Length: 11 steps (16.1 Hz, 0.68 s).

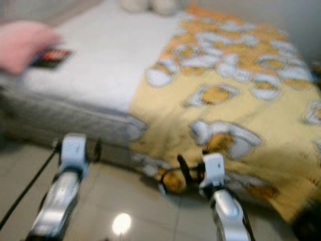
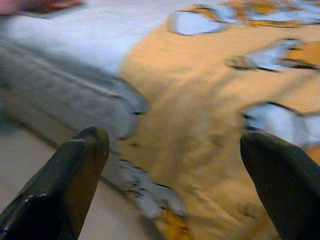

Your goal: Clean up the room

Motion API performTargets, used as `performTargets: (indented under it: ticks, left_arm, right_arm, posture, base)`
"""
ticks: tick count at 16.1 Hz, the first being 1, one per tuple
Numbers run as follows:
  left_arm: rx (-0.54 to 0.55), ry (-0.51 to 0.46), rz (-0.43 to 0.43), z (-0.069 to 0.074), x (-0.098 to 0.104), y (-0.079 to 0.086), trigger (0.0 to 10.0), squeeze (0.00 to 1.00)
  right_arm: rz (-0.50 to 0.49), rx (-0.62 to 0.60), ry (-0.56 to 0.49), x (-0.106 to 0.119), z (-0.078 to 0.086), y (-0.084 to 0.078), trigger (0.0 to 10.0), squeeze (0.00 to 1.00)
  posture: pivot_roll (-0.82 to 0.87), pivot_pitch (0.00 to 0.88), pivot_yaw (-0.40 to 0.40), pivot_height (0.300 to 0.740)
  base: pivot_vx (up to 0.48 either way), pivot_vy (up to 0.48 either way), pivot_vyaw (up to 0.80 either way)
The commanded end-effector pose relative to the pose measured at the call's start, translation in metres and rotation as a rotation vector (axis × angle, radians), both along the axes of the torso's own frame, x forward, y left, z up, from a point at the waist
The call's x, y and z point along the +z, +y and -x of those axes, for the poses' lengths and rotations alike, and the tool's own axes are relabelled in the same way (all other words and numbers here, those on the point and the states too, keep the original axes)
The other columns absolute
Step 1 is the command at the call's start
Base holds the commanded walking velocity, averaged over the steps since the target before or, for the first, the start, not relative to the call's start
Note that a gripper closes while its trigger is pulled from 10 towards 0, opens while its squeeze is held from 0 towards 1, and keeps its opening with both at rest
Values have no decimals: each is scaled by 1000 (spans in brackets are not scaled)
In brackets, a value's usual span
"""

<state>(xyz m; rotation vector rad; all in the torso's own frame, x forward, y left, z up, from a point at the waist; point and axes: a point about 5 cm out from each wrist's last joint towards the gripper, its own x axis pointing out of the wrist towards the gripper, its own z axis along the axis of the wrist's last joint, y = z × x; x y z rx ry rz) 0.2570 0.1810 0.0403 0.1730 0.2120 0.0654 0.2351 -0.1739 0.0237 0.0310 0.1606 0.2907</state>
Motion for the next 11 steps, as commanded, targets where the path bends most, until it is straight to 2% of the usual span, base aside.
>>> performTargets:
  ticks: [1, 3, 5, 7, 11]
  left_arm:
    - [-37, -39, -4, 0, 10, 0, 10000, 0]
    - [-39, -43, -14, -1, 11, 1, 10000, 0]
    - [-58, -67, -3, -6, 17, -11, 10000, 0]
    - [-61, -74, -7, -7, 18, -13, 10000, 0]
    - [-26, -51, -41, -10, 14, -21, 10000, 0]
  right_arm:
    - [-27, -8, 10, -2, 2, -2, 10000, 0]
    - [-32, -15, 20, -4, 5, -3, 10000, 0]
    - [-32, 7, 25, -5, 6, 1, 10000, 0]
    - [-33, 9, 27, -5, 5, -2, 10000, 0]
    - [-22, 40, 41, -7, 4, -3, 10000, 0]
  posture:
    - [42, 0, 13, 740]
    - [46, 0, 13, 740]
    - [45, 0, 1, 740]
    - [44, 0, -9, 740]
    - [40, 0, -21, 740]
  base:
    - [0, 0, 481]
    - [0, 0, 488]
    - [0, 0, 488]
    - [0, 0, 484]
    - [0, -428, 486]
